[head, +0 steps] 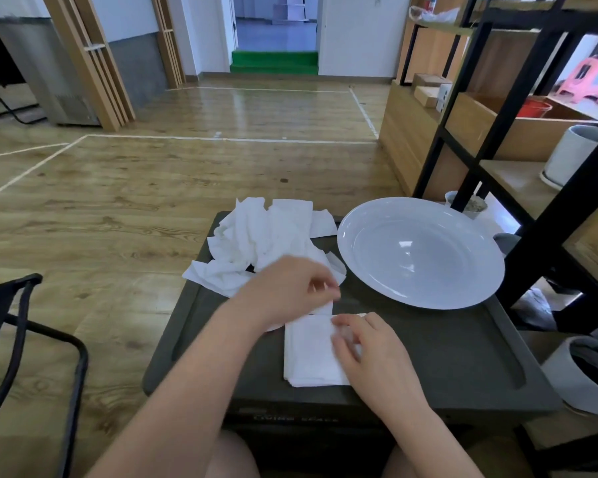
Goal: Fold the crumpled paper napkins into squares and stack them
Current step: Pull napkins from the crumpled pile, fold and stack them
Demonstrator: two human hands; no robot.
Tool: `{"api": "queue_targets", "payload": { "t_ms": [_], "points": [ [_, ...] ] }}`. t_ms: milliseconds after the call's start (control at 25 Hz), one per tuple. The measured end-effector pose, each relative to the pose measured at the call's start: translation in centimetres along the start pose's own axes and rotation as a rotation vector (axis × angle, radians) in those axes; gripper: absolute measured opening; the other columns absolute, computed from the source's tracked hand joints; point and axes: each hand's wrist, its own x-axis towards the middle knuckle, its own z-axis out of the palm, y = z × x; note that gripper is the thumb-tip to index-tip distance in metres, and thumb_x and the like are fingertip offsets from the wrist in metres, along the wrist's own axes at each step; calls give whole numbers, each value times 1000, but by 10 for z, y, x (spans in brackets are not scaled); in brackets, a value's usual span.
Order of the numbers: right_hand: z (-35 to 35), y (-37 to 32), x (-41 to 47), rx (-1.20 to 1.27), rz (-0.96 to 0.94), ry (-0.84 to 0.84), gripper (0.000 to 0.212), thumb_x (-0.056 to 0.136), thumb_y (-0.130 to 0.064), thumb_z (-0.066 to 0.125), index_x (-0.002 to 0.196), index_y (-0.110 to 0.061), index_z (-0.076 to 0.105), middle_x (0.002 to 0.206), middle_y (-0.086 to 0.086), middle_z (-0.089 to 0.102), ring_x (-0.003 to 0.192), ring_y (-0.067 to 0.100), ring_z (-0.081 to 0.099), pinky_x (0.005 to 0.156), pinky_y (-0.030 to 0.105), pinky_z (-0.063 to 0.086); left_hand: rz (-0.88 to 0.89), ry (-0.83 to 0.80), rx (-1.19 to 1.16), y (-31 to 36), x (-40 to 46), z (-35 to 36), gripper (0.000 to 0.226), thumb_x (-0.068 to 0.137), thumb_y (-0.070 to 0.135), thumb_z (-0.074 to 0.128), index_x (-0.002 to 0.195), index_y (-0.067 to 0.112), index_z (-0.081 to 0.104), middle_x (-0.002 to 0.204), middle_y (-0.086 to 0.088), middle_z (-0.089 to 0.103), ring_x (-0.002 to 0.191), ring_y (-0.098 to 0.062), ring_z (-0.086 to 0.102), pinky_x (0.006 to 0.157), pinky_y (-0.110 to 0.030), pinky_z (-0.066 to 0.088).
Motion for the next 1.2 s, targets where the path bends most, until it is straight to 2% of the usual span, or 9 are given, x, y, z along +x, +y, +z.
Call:
{"api": "queue_targets", "payload": {
  "t_ms": [80,200,280,360,560,760,960,1080,1200],
  "points": [
    [0,1,0,3,-7,0,25,87,-26,60,111,-24,66,87,-13,49,78,3,49,70,13,40,58,222,2,-2,47,-25,10,87,35,58,82,35,67,78,18,65,75,1,57,65,-20,41],
    [0,4,0,26,-15,-47,27,89,-33,56,115,-31,62,96,-17,50,87,1,50,75,9,38,11,390,253,-19,128,-51,25,90,19,55,114,20,63,109,2,62,106,-19,54,81,-25,39],
    [1,5,0,47,-8,-56,25,88,-34,56,113,-34,62,95,-19,49,89,0,51,77,7,37,-123,223,536,-38,168,-58,47,90,22,56,136,19,46,136,-7,47,126,-28,39,98,-36,35],
    [2,6,1,72,4,-15,24,80,-28,67,104,-31,69,89,-14,54,82,6,58,74,10,39,-211,13,696,-50,188,-60,54,88,30,59,139,23,43,143,-6,43,130,-29,36,103,-39,30],
    [6,9,4,14,-49,32,34,55,-19,85,86,-27,73,71,-7,59,59,9,60,55,12,43,-139,0,604,-63,199,-60,23,84,19,64,108,19,65,113,0,66,100,-21,59,73,-28,43],
    [2,6,1,72,8,-5,24,74,-23,75,96,-30,71,81,-10,57,70,4,56,65,11,44,-58,-46,595,-43,188,-78,21,89,22,61,107,14,66,112,-2,66,99,-22,60,79,-32,48],
    [-30,5,8,632,286,-10,35,80,-13,73,89,-46,69,69,-15,56,56,1,46,59,9,40,199,165,525,11,121,-112,13,90,19,48,93,31,49,102,6,65,83,-19,58,67,-33,45],
    [-49,-7,20,673,304,63,54,78,-25,75,116,-54,49,102,-23,54,73,0,57,63,10,47,361,287,341,38,60,-110,15,92,24,49,95,39,46,88,22,62,73,-7,59,60,-31,45],
    [-71,-23,39,824,334,36,73,79,-38,73,137,-47,28,120,-33,44,103,-2,54,66,12,46,413,316,59,55,11,-97,19,92,26,53,99,42,48,70,19,56,77,-9,59,65,-23,45]
  ]
}}
